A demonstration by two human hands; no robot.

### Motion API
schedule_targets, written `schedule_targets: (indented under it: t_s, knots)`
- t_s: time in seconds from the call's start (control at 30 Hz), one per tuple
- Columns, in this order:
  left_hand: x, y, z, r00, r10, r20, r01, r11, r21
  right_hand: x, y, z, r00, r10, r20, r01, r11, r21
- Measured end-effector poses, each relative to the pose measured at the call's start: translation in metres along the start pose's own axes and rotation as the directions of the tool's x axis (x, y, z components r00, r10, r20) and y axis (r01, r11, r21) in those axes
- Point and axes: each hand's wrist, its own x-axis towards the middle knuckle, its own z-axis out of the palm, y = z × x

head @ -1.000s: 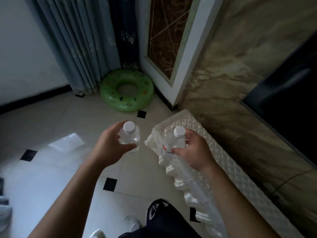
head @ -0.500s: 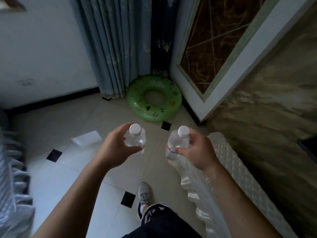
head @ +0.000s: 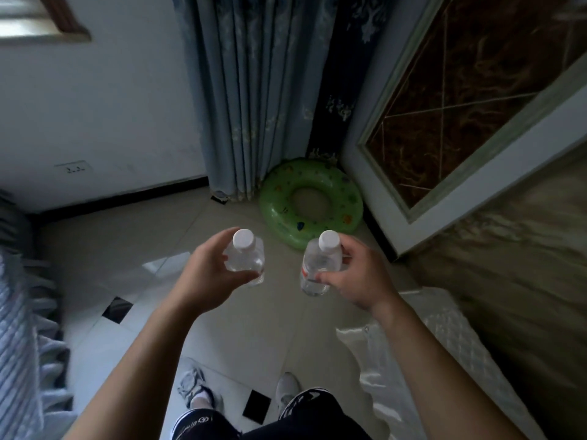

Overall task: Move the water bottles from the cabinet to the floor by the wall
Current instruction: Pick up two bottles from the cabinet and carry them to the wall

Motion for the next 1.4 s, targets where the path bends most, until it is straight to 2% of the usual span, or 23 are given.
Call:
schedule_targets:
  t_s: [0.23, 0.5, 0.8, 1.13, 1.4]
  knots:
    - [0.051, -0.055, -0.101, 0.999, 0.022, 0.025, -0.022, 1.000, -0.004, 0.049, -0.063, 0.091, 0.999, 0.026, -0.031, -0.026, 0.999, 0.020]
    - [0.086, -0.112, -0.222, 1.000, -0.010, 0.021, 0.010, 1.000, -0.011, 0.097, -0.147, 0.195, 0.997, -0.033, -0.065, 0.034, 0.999, 0.012]
    - [0.115, -0.175, -0.319, 0.996, -0.061, -0.060, 0.058, 0.997, -0.049, 0.171, -0.220, 0.288, 0.987, -0.148, 0.059, 0.151, 0.988, -0.032]
    - [0.190, -0.256, -0.419, 0.980, -0.135, -0.147, 0.126, 0.990, -0.068, 0.287, -0.274, 0.407, 0.964, -0.168, 0.207, 0.170, 0.985, 0.008]
    - [0.242, -0.315, -0.488, 0.958, -0.219, -0.186, 0.204, 0.974, -0.094, 0.369, -0.329, 0.492, 0.913, -0.162, 0.375, 0.165, 0.986, 0.025]
